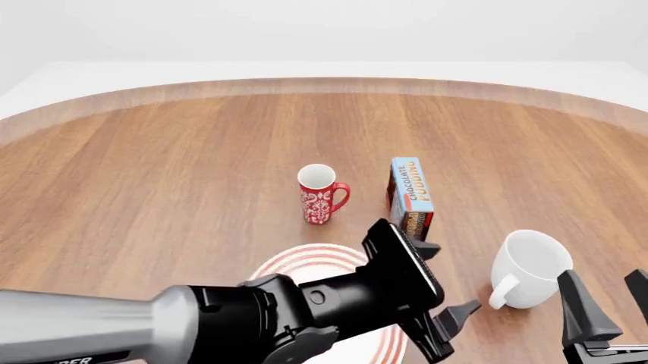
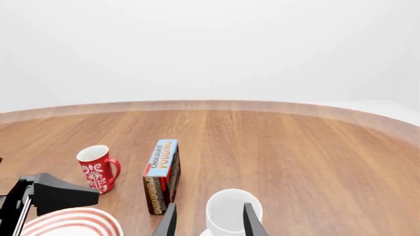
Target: Pick up the white mug and put it on the plate, and put the chocolate pudding to the right of the plate.
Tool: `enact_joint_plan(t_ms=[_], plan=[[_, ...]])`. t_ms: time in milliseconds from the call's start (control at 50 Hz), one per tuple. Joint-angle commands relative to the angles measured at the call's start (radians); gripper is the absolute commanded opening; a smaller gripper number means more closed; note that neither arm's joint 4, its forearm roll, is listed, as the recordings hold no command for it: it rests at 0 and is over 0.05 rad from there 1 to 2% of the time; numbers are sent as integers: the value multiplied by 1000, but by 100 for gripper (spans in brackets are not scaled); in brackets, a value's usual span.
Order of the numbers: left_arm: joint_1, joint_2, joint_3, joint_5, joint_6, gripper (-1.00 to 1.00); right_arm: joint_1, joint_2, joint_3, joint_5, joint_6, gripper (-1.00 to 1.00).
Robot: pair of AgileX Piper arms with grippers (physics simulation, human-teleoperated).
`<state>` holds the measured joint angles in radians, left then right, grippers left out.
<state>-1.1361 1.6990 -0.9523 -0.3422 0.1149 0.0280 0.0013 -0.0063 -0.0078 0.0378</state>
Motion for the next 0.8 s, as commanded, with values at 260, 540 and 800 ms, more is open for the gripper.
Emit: enact_joint_plan(t_ms=[260,540,800], plan=[[-23,47,-73,52,-11,100,2,0,0,-1,1,100],[-20,69,-114,77,-17,100,3,0,0,-1,2,100],[-14,92,-162,104,-29,100,4,0,0,-2,3,100]])
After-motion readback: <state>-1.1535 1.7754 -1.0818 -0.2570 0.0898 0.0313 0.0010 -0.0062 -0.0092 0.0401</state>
